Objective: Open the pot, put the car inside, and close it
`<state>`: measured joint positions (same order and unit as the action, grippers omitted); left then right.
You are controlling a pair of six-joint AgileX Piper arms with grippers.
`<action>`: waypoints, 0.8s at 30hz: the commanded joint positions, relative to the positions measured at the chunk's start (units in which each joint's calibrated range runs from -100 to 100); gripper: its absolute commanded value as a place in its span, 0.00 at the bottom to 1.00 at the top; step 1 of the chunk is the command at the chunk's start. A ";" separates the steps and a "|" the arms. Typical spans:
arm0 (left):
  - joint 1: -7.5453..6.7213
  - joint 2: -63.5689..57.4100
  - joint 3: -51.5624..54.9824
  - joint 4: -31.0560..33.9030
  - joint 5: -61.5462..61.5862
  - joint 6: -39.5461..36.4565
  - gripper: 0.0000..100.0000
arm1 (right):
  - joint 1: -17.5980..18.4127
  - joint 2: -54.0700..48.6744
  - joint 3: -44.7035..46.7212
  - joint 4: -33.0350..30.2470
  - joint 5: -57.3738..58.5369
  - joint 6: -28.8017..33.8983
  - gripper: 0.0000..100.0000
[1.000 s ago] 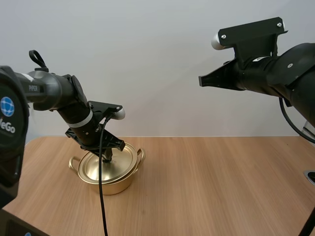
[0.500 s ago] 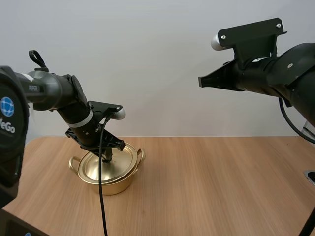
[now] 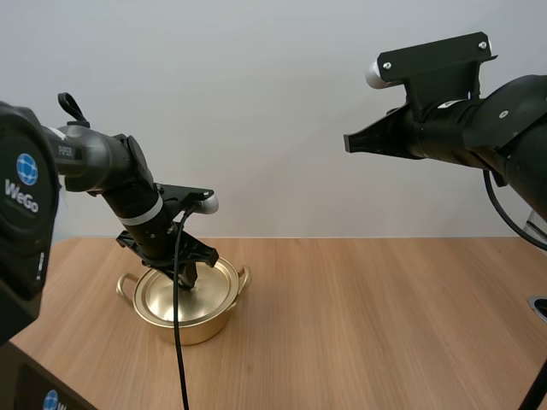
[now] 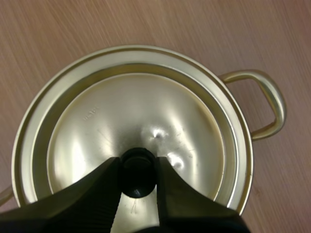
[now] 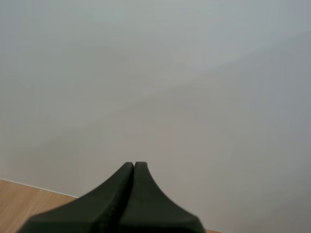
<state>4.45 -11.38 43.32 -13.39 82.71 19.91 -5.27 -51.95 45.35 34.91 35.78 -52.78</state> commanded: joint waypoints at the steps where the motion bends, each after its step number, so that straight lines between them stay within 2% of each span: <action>1: 0.01 0.15 0.08 -0.16 -0.74 -0.01 0.36 | -0.01 0.02 -0.03 0.00 0.00 -0.07 0.00; 6: 0.01 -0.07 -0.06 -1.13 -1.96 -0.01 0.87 | -0.01 0.02 -0.03 0.00 0.00 -0.07 0.00; 8: 0.01 -0.53 -0.57 -1.79 -2.59 0.14 0.99 | -0.01 0.02 -0.03 0.00 0.00 -0.07 0.00; 13: 0.01 -5.72 -2.52 -4.71 -10.55 0.33 1.00 | -0.01 0.02 -0.03 0.00 0.00 -0.15 0.00; 22: 0.01 -30.72 -2.80 -17.76 -49.79 0.33 1.00 | -0.01 0.02 -0.03 0.00 -3.04 -3.91 0.00; 24: 0.01 -37.27 -1.97 -19.39 -53.88 0.33 1.00 | -0.01 0.02 -0.03 0.53 -5.04 -3.91 0.00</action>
<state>4.45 -34.48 40.93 -30.61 48.50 20.21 -5.27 -51.95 45.35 35.23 31.91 -56.72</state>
